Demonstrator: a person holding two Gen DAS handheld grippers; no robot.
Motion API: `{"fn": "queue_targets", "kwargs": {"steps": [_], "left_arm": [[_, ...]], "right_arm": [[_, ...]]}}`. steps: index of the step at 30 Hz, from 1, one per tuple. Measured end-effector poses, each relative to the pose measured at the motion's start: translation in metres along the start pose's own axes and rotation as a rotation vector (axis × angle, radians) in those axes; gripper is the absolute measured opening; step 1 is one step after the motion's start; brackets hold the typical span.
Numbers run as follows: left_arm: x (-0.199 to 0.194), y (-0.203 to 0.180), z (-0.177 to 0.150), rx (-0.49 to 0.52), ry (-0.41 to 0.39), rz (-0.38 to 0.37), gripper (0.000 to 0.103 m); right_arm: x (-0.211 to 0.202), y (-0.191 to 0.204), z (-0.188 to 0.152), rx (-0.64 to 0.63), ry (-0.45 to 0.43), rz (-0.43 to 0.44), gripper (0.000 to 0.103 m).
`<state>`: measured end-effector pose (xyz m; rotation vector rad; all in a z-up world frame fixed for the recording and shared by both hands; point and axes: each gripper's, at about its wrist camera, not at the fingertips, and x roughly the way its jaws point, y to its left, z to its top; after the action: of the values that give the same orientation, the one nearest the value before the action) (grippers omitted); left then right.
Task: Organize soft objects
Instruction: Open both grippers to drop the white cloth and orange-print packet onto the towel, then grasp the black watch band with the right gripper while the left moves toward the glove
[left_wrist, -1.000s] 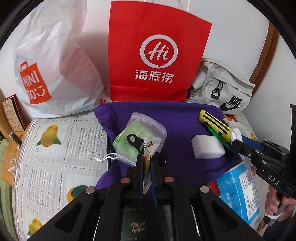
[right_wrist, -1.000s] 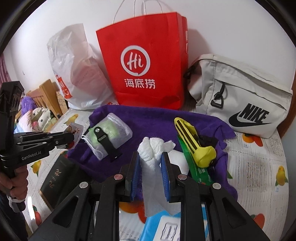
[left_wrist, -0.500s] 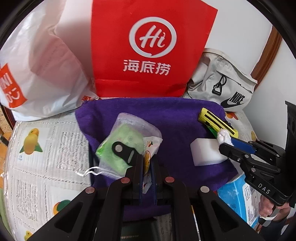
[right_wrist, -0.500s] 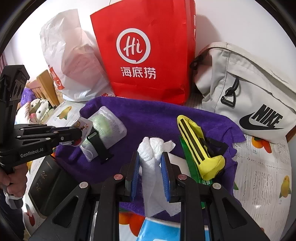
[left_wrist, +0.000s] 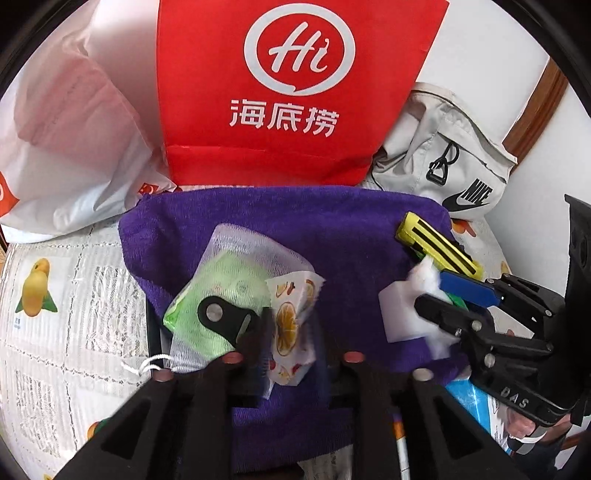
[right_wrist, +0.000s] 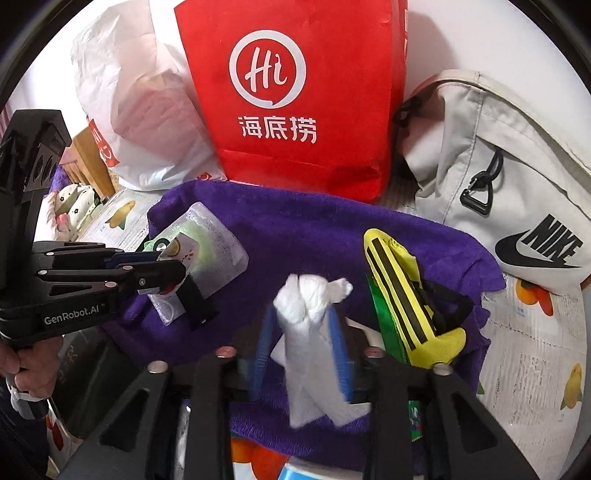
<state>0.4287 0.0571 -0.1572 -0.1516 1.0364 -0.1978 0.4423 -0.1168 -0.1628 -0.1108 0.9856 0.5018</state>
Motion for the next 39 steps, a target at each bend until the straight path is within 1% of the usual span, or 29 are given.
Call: {"fn": "queue_targets", "kwargs": {"steps": [2, 4, 6, 8, 9, 12, 13, 18, 23, 26, 30, 33, 35, 37, 39], "left_arm": [[-0.001, -0.002, 0.001, 0.022, -0.007, 0.004, 0.045], [-0.004, -0.001, 0.002, 0.015, -0.024, 0.015, 0.049], [-0.005, 0.000, 0.003, 0.008, -0.016, 0.012, 0.052], [-0.008, 0.001, 0.003, 0.004, -0.020, 0.022, 0.061], [-0.011, 0.000, 0.002, 0.003, -0.023, 0.033, 0.062], [-0.020, 0.001, 0.001, -0.006, -0.033, 0.035, 0.066], [-0.023, 0.002, 0.001, -0.008, -0.035, 0.037, 0.069], [-0.043, 0.000, -0.006, -0.012, -0.059, 0.042, 0.069], [-0.065, 0.004, -0.020, -0.035, -0.076, 0.044, 0.069], [-0.078, 0.005, -0.033, -0.039, -0.083, 0.063, 0.069], [-0.095, 0.011, -0.055, -0.062, -0.080, 0.064, 0.069], [-0.109, 0.016, -0.075, -0.078, -0.083, 0.071, 0.069], [-0.118, 0.019, -0.089, -0.094, -0.092, 0.076, 0.069], [-0.126, 0.023, -0.102, -0.118, -0.099, 0.065, 0.069], [-0.130, 0.026, -0.115, -0.133, -0.098, 0.048, 0.069]], "right_arm": [[-0.002, 0.003, 0.000, -0.027, -0.021, -0.018, 0.054], [-0.003, 0.007, 0.001, -0.050, -0.035, -0.045, 0.060], [-0.004, 0.008, 0.001, -0.052, -0.044, -0.053, 0.060], [-0.006, 0.006, 0.001, -0.038, -0.039, -0.041, 0.060], [-0.007, 0.005, 0.000, -0.032, -0.039, -0.040, 0.060], [-0.014, 0.001, -0.003, -0.005, -0.046, -0.034, 0.061], [-0.018, 0.000, -0.004, 0.008, -0.051, -0.031, 0.061], [-0.039, -0.005, -0.013, 0.054, -0.074, -0.029, 0.061], [-0.066, 0.006, -0.030, 0.063, -0.102, -0.015, 0.061], [-0.078, 0.020, -0.044, 0.064, -0.102, 0.014, 0.061], [-0.089, 0.041, -0.070, 0.082, -0.090, 0.070, 0.060], [-0.095, 0.059, -0.091, 0.071, -0.074, 0.096, 0.054], [-0.097, 0.071, -0.103, 0.058, -0.061, 0.108, 0.045], [-0.098, 0.085, -0.117, 0.032, -0.044, 0.133, 0.043], [-0.097, 0.097, -0.130, 0.003, -0.030, 0.140, 0.043]]}}
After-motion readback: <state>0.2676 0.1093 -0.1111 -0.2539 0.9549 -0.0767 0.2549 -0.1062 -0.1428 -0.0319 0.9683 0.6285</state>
